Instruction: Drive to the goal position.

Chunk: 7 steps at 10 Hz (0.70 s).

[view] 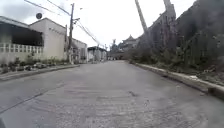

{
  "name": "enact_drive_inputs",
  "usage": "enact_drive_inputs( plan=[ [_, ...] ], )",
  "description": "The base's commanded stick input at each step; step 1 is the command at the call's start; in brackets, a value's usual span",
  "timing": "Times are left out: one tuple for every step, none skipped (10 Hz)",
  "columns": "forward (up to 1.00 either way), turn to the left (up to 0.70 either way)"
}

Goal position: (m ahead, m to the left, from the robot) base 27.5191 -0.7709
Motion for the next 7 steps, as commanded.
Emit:
enact_drive_inputs(
  plan=[
    [1.0,0.06],
    [1.0,0.06],
    [1.0,0.06],
    [1.0,0.06],
    [1.0,0.06],
    [1.0,-0.34],
    [1.0,-0.34]
  ],
)
